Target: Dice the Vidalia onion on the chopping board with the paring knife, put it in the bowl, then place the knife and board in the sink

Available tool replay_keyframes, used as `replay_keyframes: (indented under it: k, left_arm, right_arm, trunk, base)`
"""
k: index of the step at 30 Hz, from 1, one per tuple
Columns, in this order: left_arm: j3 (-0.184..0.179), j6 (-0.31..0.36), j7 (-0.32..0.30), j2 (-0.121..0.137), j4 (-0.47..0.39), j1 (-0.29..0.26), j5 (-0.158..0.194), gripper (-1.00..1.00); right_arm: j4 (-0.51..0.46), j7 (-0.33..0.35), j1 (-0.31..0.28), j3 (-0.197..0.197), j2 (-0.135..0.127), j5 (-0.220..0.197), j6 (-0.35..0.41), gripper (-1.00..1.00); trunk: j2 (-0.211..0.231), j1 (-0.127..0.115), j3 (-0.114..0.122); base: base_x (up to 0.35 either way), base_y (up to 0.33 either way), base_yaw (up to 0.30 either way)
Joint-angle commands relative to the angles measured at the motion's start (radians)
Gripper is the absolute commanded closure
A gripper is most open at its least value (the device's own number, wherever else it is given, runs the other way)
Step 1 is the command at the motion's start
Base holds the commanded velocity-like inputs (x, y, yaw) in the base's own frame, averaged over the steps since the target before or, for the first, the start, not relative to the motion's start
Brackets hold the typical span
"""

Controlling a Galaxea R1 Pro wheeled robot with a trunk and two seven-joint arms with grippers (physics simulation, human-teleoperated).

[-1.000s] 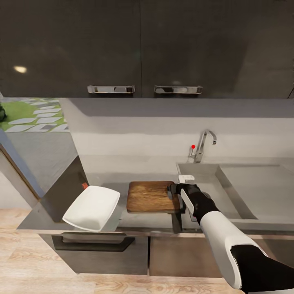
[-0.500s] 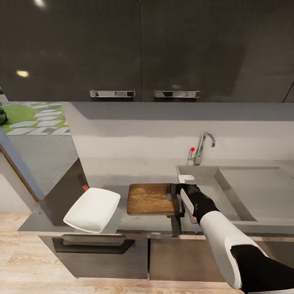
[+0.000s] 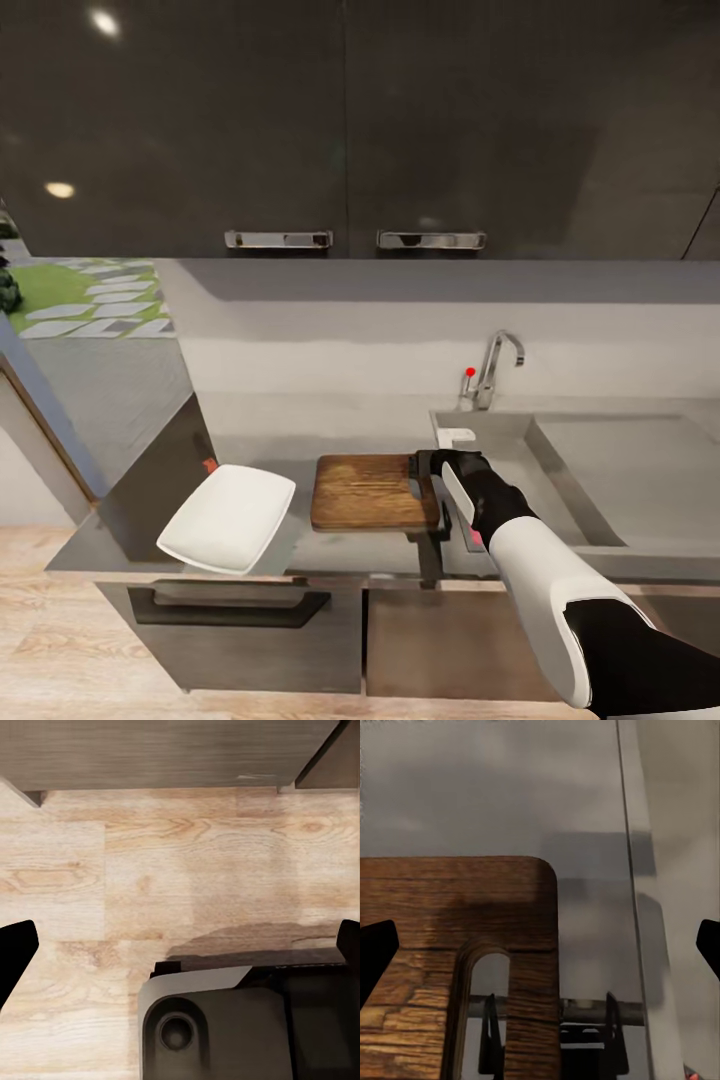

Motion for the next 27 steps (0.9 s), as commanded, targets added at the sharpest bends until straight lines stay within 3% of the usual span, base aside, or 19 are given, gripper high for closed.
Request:
replay_keyframes:
  k: [1,7,27]
  left_arm:
    - [-0.003,-0.001,0.0,0.001,-0.002,0.0,-0.001,-1.0]
    - [-0.003,-0.002,0.0,0.001,-0.002,0.001,0.0,-1.0]
    - [-0.003,-0.002,0.0,0.0,-0.002,0.0,0.0,-1.0]
  right_arm:
    - [-0.001,-0.006,-0.001,0.002,0.0,-0.003,0.006,-1.0]
    - [-0.001,-0.006,-0.001,0.003,0.0,-0.003,0.006,-1.0]
    - [-0.001,-0.006,-0.001,0.003,0.0,-0.002,0.004,-1.0]
  trunk:
    - [-0.002,0.001,-0.001]
    - [-0.002,0.001,0.002]
    - [-0.002,0.001,0.002]
  base:
    - [-0.02,0.0,0.0]
    - [-0.186,0.0,0.0]
    - [-0.334,0.0,0.0]
